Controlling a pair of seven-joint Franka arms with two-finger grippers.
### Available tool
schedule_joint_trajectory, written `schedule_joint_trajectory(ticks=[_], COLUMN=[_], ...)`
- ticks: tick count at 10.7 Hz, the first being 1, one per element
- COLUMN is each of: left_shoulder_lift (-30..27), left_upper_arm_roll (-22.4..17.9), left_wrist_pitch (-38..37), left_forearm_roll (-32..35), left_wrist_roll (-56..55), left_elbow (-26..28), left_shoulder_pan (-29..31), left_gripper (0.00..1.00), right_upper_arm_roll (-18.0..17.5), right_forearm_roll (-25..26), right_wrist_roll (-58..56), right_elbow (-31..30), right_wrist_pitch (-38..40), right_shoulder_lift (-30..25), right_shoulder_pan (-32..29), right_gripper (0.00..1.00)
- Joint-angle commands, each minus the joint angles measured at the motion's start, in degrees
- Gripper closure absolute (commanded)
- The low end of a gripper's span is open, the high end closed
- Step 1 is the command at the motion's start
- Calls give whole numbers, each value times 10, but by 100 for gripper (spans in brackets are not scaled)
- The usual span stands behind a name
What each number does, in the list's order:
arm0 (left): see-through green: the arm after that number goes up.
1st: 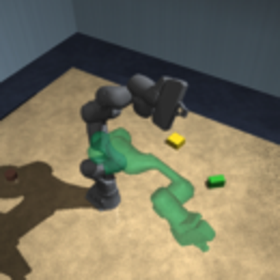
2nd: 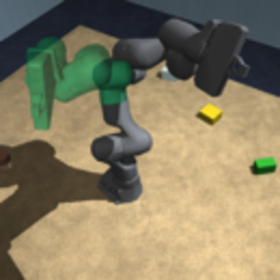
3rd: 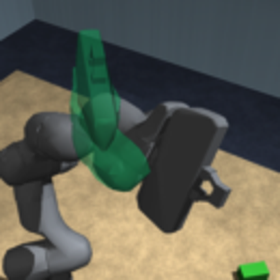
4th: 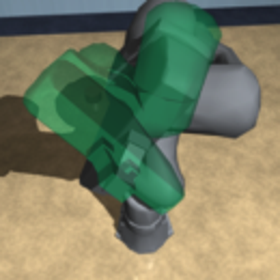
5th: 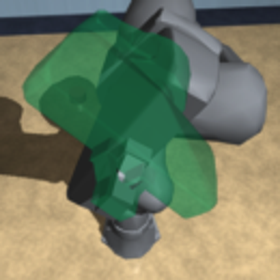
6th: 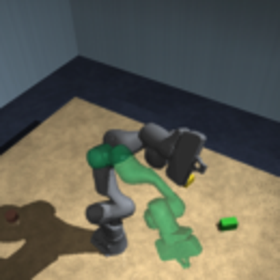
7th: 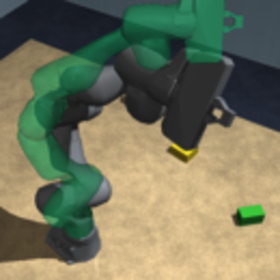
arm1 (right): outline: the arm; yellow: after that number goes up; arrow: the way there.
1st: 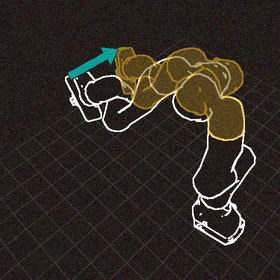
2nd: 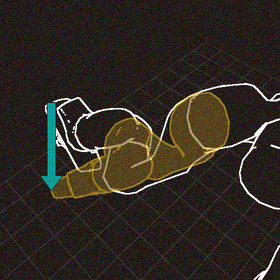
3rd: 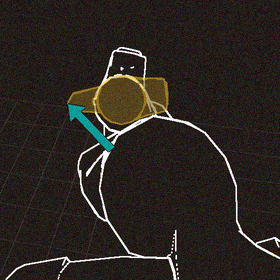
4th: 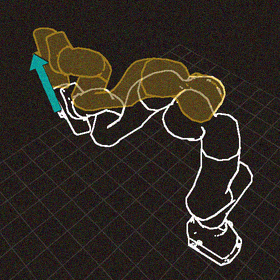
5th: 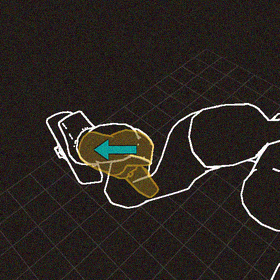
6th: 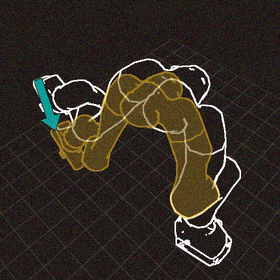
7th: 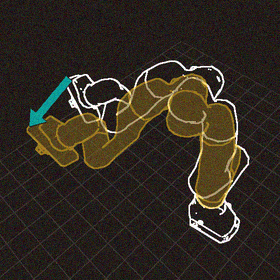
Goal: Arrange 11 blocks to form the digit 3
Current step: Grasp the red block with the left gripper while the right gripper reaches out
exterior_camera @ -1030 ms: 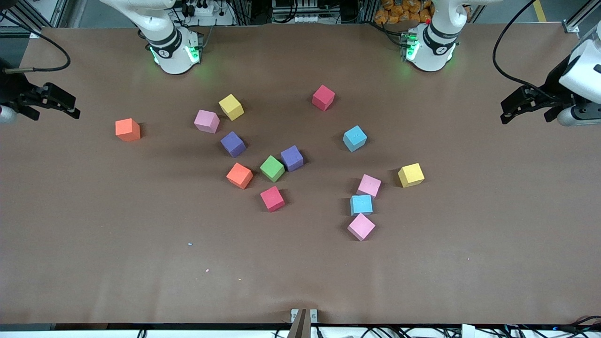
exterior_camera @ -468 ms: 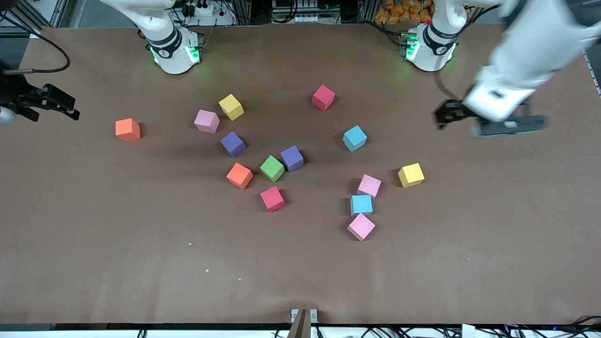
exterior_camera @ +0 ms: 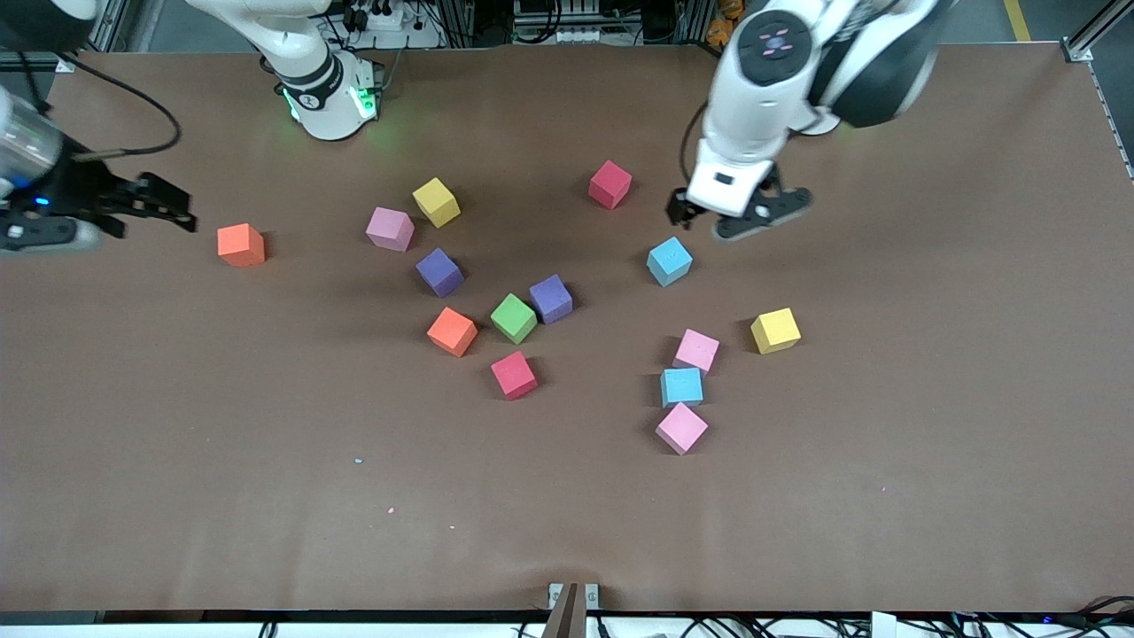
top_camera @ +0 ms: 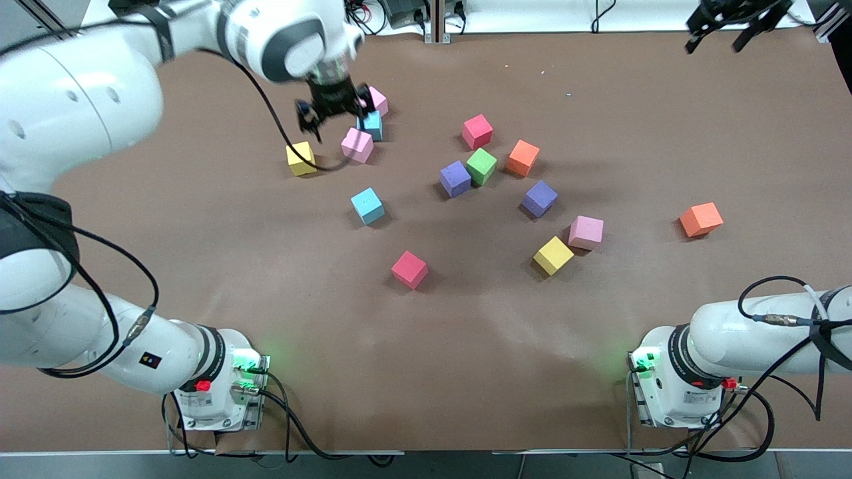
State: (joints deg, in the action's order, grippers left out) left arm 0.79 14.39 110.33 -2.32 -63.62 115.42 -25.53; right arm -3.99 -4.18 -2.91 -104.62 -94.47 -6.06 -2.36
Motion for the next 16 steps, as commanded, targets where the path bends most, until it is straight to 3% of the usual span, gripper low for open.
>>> schedule_joint_trajectory(ticks=[1,4,6,8,11,16], left_shoulder_lift=[-3,57,90,96,116,145], left_upper_arm_roll=[5,15,18,23,29,37], left_wrist_pitch=[73,218,235,276,310,319], left_forearm_roll=[-43,-44,-54,-101,-121,-123], left_wrist_roll=[-95,-233,-265,-269,-335,-406], left_elbow=[66,139,146,170,182,182], left_shoulder_pan=[-45,-107,-122,-139,-142,-162], left_gripper=[0,0,0,0,0,0], right_upper_arm_roll=[3,3,3,3,3,3], right_forearm_roll=[-17,-29,-31,-42,-47,-48], right_wrist_roll=[2,19,82,127,293,567], right_elbow=[-127,-225,-275,-303,-352,-353], right_wrist_pitch=[-60,-123,-180,-203,-271,-402], right_shoulder_lift=[-83,-107,-104,-94,-85,16], right_shoulder_pan=[35,93,146,156,193,248], right_gripper=[0,0,0,0,0,0])
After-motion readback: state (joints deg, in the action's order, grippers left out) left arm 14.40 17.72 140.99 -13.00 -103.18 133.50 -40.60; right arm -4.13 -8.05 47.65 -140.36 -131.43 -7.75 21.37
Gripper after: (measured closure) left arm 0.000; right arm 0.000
